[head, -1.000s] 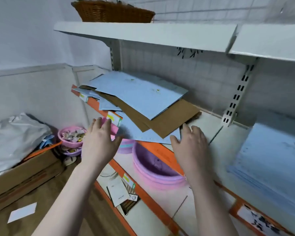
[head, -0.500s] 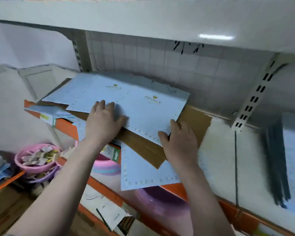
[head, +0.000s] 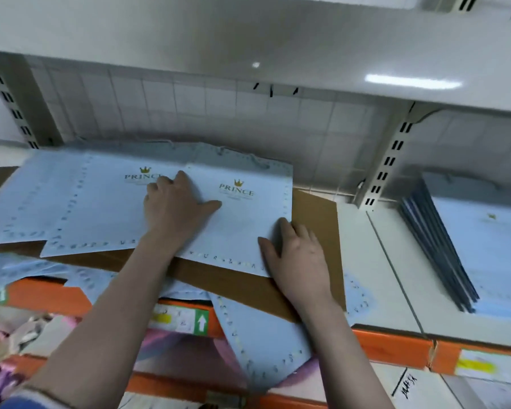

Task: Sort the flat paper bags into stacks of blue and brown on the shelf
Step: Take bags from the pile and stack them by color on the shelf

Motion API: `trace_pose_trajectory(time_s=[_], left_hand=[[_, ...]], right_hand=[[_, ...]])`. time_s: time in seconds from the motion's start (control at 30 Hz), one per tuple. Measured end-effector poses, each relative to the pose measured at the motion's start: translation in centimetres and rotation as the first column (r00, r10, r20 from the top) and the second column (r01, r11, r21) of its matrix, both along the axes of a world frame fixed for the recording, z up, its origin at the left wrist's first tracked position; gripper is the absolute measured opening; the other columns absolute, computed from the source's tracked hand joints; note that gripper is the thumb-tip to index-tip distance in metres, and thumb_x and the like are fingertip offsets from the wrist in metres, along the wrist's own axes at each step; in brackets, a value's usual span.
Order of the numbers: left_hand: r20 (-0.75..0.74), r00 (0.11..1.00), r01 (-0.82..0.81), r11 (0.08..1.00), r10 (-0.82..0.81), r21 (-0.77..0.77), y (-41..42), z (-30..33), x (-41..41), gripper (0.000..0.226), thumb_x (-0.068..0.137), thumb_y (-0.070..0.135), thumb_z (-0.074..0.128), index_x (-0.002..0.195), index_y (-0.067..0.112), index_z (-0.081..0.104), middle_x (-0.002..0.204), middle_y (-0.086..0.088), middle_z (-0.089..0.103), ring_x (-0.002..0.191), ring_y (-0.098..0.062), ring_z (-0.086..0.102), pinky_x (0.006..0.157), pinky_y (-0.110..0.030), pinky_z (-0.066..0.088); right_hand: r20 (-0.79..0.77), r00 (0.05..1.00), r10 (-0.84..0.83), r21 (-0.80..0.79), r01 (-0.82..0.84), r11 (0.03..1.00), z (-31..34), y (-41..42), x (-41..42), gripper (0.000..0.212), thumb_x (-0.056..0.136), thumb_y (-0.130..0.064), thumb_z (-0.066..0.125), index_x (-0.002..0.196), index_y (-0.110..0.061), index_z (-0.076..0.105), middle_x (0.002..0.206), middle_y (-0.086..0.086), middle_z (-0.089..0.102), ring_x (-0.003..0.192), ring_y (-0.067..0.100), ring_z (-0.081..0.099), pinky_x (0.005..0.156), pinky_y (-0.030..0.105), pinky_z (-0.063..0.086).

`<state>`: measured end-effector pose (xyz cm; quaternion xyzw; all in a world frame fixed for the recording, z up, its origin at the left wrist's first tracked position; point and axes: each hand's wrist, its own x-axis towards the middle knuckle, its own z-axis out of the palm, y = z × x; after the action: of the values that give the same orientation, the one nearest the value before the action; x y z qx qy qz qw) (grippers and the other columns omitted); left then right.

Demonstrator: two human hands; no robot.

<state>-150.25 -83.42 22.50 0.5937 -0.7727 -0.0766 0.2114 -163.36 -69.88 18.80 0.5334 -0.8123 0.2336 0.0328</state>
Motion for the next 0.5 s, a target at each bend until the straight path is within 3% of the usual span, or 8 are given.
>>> trace_pose_trajectory(time_s=[0.17, 0.33, 0.43, 0.5], left_hand=[[-0.316, 0.948, 0.039, 0.998, -0.024, 0.042, -1.0, 0.1, 1.0, 0.065, 0.078, 0.035, 0.071, 0.130, 0.008, 0.043, 0.125, -0.017, 0.051, 0.114, -0.035, 0.048, 0.084, -0.037, 0.038], [-0.668, 0.742, 0.149, 0.985, -0.052, 0.090, -1.0, -0.2, 2.4, 0.047, 0.078, 0.023, 0.067, 0.122, 0.016, 0.054, 0.105, -0.001, 0.062, 0.094, -0.024, 0.059, 0.075, -0.032, 0.046], [-0.739, 0.663, 0.239, 0.969, -0.120, 0.057, -0.3, -0.3, 2.9, 0.044, 0.076, 0.020, 0.065, 0.119, 0.016, 0.059, 0.105, -0.004, 0.067, 0.091, -0.024, 0.064, 0.063, -0.025, 0.047], [-0.737, 0.663, 0.231, 0.973, -0.135, 0.030, 0.8, -0.1, 2.7, 0.040, 0.078, 0.013, 0.065, 0.118, 0.015, 0.060, 0.105, -0.004, 0.067, 0.090, -0.024, 0.063, 0.063, -0.025, 0.045]], right_hand=[[0.101, 0.995, -0.028, -0.019, 0.030, 0.999, 0.5, -0.1, 0.0, 0.051, 0.095, -0.044, 0.046, 0.134, -0.011, 0.043, 0.120, 0.007, 0.053, 0.113, 0.023, 0.045, 0.095, 0.028, 0.032], [0.258, 0.962, -0.086, -0.095, 0.114, 0.989, 1.2, -0.2, 0.2, 0.052, 0.091, -0.043, 0.054, 0.131, -0.009, 0.046, 0.115, 0.009, 0.053, 0.111, 0.026, 0.046, 0.090, 0.031, 0.034], [0.371, 0.924, -0.096, -0.121, 0.151, 0.981, 1.6, 0.2, 0.1, 0.048, 0.090, -0.041, 0.057, 0.126, -0.011, 0.048, 0.108, 0.006, 0.052, 0.109, 0.026, 0.048, 0.088, 0.034, 0.038], [0.388, 0.917, -0.093, -0.136, 0.157, 0.978, 1.7, 1.1, -0.2, 0.044, 0.089, -0.041, 0.057, 0.123, -0.013, 0.050, 0.102, 0.001, 0.049, 0.106, 0.025, 0.049, 0.083, 0.031, 0.038]])
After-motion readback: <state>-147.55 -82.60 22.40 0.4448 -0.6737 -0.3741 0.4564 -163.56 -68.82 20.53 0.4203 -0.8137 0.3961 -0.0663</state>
